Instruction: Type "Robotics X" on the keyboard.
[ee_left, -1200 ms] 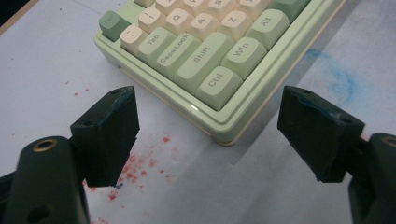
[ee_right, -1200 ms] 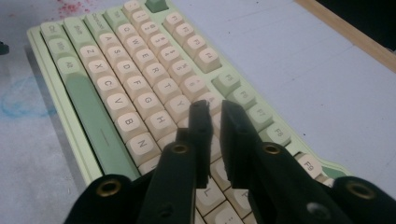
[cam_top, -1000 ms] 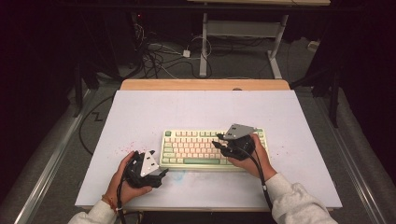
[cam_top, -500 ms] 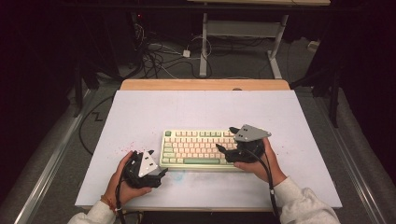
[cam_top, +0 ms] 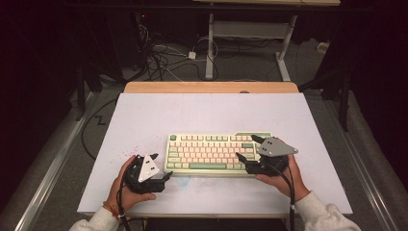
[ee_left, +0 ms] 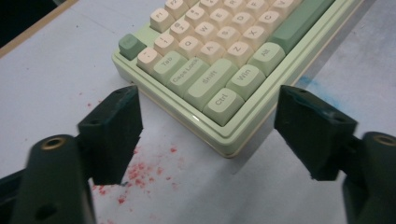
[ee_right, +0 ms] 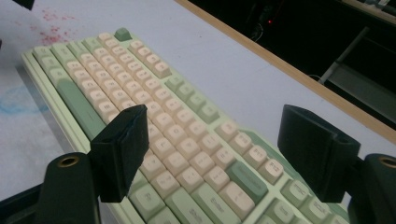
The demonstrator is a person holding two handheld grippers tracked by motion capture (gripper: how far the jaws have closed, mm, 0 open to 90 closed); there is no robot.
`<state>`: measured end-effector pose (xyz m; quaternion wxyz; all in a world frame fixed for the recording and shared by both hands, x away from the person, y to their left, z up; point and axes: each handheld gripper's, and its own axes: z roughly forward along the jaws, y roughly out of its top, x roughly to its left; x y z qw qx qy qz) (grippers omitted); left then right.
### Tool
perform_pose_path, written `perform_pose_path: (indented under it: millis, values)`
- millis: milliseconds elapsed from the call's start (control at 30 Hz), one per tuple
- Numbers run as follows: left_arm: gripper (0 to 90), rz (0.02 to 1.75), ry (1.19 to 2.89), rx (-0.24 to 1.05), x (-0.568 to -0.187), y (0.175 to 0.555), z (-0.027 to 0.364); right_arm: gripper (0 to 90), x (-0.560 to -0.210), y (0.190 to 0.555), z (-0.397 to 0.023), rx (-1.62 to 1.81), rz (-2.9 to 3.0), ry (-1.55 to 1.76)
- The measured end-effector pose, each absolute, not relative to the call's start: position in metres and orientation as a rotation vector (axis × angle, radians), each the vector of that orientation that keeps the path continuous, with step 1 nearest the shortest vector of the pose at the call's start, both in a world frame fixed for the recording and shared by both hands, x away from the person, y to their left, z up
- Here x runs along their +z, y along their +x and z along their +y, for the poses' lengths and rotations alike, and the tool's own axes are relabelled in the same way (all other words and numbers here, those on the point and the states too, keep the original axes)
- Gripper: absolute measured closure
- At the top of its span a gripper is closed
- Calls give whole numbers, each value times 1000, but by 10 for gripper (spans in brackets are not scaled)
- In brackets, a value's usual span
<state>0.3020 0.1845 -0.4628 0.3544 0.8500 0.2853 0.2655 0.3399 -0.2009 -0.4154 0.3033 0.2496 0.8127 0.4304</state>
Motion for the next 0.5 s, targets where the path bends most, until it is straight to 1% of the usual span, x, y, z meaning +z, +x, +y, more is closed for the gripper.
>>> perform_pose_path:
  millis: [200,267,400,500]
  values:
    - [294,761,2184,665,-459,302,184,252,-420,332,-219,1127,2118,701]
    - [322,758,2187,657,-457,302,184,251,-422,329,-225,1110,2114,707]
    - [427,711,2177,570,-455,302,183,256,-427,323,-235,1094,2092,734]
    - [594,698,2176,530,-454,304,184,256,-432,317,-241,1081,2084,738]
